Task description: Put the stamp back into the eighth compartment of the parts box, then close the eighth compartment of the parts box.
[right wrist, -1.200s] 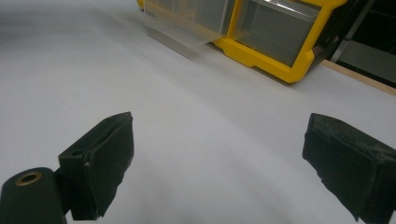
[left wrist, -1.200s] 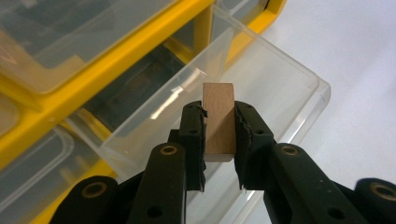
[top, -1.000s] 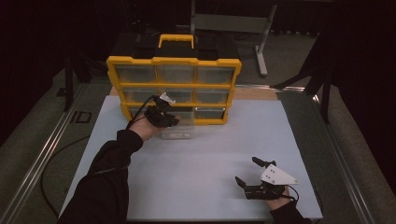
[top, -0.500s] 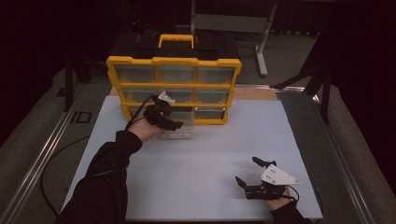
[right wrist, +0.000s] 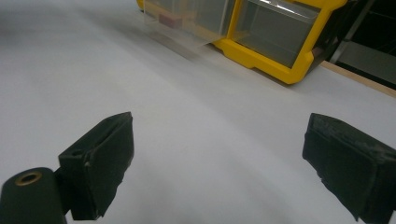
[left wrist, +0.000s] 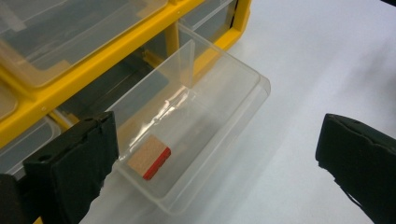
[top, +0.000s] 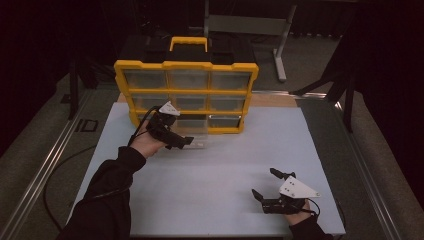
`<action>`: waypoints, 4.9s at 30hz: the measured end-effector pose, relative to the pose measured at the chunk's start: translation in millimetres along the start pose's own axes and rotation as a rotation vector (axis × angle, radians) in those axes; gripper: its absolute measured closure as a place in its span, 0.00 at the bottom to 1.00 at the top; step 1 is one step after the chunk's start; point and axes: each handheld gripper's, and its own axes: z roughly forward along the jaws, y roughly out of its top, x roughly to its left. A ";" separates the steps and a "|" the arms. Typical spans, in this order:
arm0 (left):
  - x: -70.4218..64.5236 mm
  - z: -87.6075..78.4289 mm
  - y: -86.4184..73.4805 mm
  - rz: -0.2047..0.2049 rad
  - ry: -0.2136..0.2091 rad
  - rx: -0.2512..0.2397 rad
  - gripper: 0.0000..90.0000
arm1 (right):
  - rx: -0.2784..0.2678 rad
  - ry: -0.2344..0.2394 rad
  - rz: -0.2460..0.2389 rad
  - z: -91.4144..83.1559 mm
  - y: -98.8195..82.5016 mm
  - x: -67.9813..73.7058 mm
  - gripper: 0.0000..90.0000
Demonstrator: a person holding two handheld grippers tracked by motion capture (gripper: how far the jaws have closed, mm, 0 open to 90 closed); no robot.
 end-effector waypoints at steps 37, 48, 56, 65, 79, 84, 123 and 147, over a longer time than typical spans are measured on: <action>-38.3 -29.0 -65.3 0.073 -0.008 -0.042 0.00 | -0.002 -0.003 -0.004 -0.6 1.0 1.0 0.10; -43.4 -29.6 -85.0 0.078 -0.018 -0.050 0.00 | -0.001 -0.002 -0.002 -0.4 1.0 1.3 0.10; -46.0 -26.8 -102.6 0.072 -0.017 -0.043 0.00 | 0.001 -0.001 -0.003 -0.4 1.0 1.5 0.10; -47.3 -23.1 -119.4 0.080 -0.016 -0.038 0.00 | 0.003 -0.002 -0.003 -0.3 1.1 2.0 0.10; -48.9 -22.6 -137.9 0.062 -0.010 -0.047 0.00 | 0.006 -0.001 -0.009 -0.4 0.7 1.7 0.10; -51.1 -24.1 -144.4 0.066 -0.013 -0.062 0.00 | 0.005 -0.004 -0.011 -0.8 0.9 1.7 0.10; -47.1 -29.8 -165.2 0.026 -0.020 -0.078 0.00 | 0.006 0.005 -0.016 0.4 0.1 1.9 0.10; -50.5 -33.4 -155.8 0.034 -0.019 -0.069 0.00 | 0.004 0.001 -0.021 0.3 0.5 1.8 0.10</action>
